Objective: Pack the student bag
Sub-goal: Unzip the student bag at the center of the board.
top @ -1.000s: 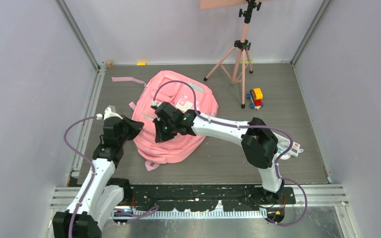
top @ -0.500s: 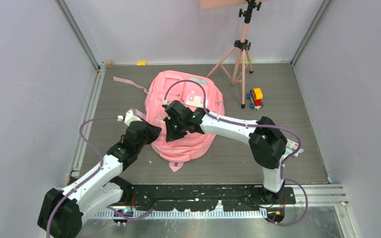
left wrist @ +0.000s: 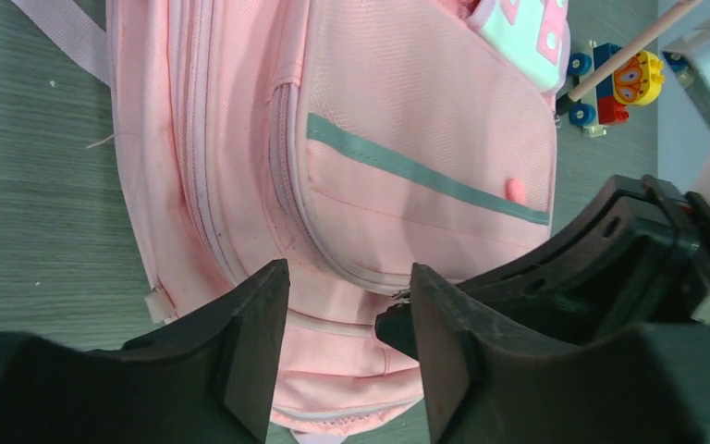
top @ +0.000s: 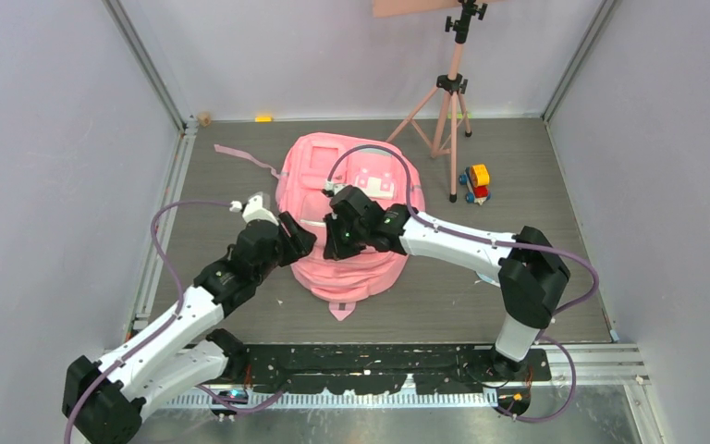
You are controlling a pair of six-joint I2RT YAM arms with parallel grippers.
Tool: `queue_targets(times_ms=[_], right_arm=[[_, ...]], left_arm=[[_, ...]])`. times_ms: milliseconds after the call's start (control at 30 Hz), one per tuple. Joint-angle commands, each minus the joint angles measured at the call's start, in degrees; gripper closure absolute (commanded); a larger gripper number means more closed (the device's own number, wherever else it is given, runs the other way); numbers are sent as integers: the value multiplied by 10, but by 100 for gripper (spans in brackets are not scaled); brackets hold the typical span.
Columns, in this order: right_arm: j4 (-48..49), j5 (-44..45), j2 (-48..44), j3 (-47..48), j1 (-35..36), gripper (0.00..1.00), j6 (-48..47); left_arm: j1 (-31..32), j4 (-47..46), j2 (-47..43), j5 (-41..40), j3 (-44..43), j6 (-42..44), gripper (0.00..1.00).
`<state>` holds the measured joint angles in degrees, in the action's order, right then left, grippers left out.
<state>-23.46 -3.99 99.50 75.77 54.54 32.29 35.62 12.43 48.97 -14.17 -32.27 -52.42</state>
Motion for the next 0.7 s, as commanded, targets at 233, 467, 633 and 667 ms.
queue_targets(times_ms=[233, 467, 633, 667], right_arm=[[15, 27, -38, -18, -10, 100, 4], [13, 26, -41, -21, -10, 99, 8], [12, 29, -42, -21, -10, 100, 8], [10, 29, -42, -22, -10, 100, 8]], left_arm=[[-94, 120, 21, 26, -120, 145, 25], [-188, 86, 108, 127, -155, 180, 31], [-217, 17, 182, 200, -160, 164, 52], [-219, 13, 197, 209, -167, 163, 52]])
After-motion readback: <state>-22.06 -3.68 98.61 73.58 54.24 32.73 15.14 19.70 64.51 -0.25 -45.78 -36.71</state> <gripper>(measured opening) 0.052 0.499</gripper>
